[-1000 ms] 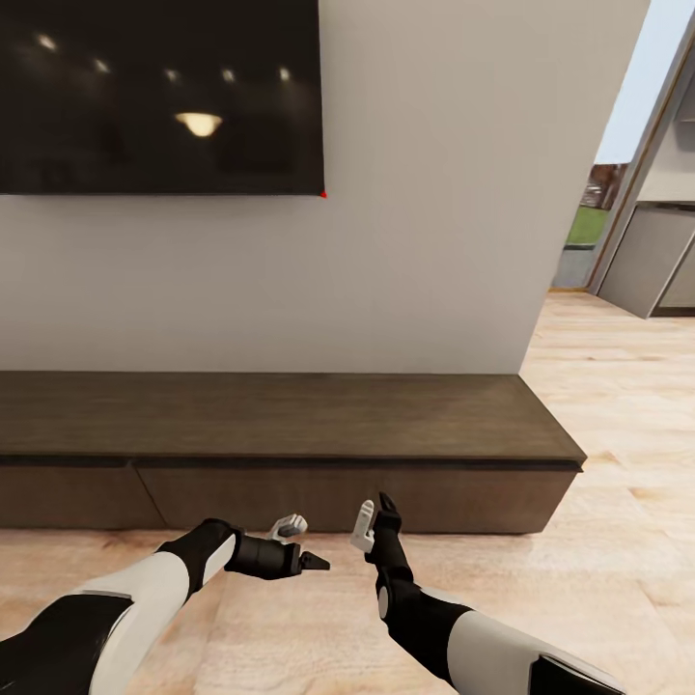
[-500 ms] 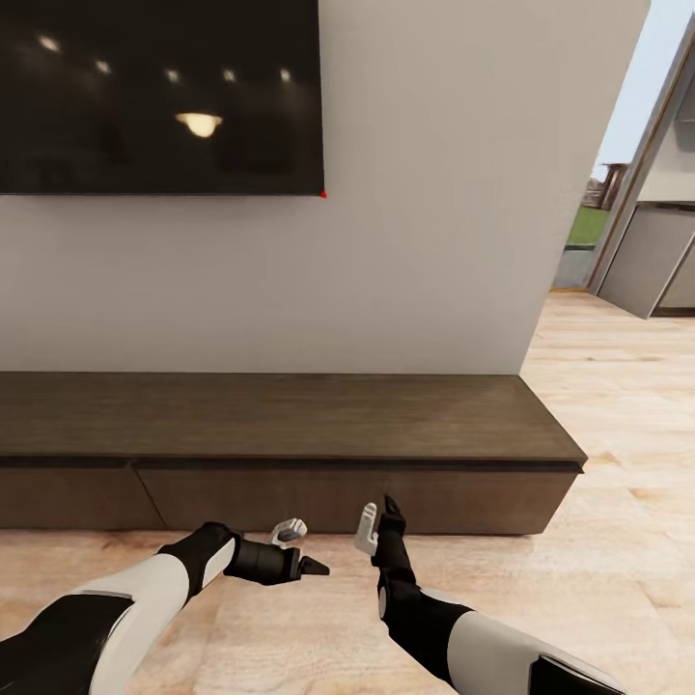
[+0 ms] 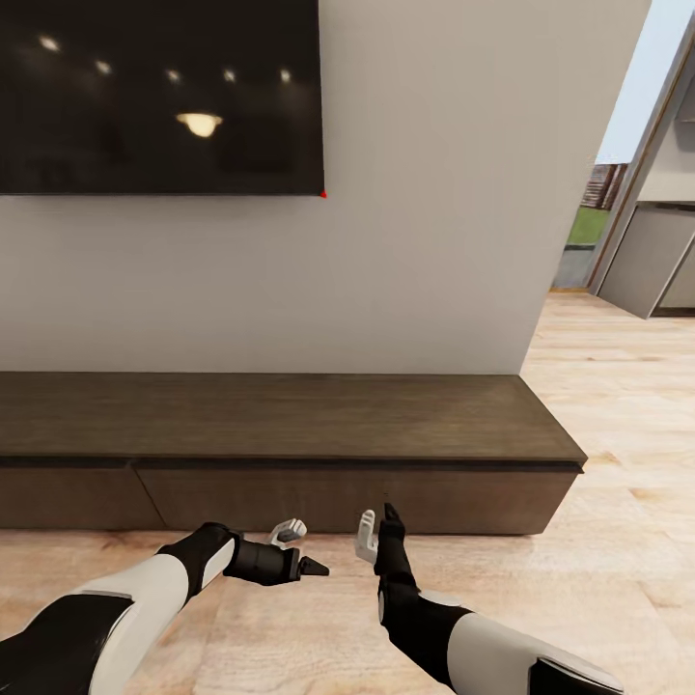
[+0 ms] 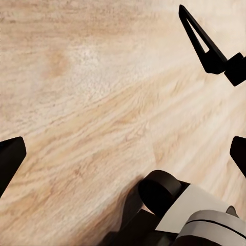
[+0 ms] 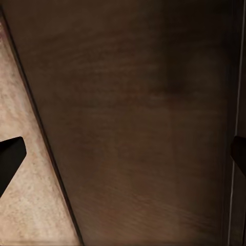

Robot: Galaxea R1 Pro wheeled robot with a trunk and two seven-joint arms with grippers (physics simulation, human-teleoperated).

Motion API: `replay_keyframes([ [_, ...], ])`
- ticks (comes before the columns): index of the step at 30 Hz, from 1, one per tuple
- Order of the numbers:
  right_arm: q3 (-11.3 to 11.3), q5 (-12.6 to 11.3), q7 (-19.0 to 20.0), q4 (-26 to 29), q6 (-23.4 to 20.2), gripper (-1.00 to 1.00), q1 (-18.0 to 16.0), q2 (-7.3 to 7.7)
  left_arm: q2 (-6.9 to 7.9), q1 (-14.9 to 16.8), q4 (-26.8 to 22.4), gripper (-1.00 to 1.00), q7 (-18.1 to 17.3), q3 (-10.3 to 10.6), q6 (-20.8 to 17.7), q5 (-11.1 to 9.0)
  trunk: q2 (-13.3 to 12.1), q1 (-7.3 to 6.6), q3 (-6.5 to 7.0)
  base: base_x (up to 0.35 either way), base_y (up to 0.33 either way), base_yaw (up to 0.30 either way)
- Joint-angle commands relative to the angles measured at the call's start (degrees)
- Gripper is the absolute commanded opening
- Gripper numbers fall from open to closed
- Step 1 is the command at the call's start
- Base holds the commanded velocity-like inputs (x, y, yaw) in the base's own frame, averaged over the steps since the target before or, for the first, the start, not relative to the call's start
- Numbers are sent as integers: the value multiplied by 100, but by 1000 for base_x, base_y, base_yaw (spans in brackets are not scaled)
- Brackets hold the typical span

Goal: Place each of the two pumpkins and all three candles from the living room inside a cabinet in the living room (use any cabinet), then make sure every cabinet is closed, and position the cauldron so it is next to a table in the living room.

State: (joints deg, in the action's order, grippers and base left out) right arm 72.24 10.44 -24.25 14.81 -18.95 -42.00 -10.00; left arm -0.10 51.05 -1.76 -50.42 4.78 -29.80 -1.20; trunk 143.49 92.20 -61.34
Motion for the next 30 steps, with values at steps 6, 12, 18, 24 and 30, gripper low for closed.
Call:
replay_keyframes([
  [6,14,52,-11,5,-54,100,-1,0,1,1,-9,100,-21,47,-17,-14,2,-1,-5,0,0,0],
  [12,3,54,-23,5,-52,100,-1,0,-5,1,-9,100,-19,49,-17,-12,2,-1,-5,0,0,0],
  [18,-6,64,-52,5,-49,100,-1,0,-1,1,-9,100,-21,49,-20,-12,2,-1,-5,0,0,0],
  [24,-18,64,-464,5,-38,100,-1,0,-2,1,-9,100,-21,49,-22,-12,2,-1,-5,0,0,0],
  [30,-36,63,-631,4,-35,100,-1,0,-7,1,-9,100,-21,49,-21,-12,2,-1,-5,0,0,0],
])
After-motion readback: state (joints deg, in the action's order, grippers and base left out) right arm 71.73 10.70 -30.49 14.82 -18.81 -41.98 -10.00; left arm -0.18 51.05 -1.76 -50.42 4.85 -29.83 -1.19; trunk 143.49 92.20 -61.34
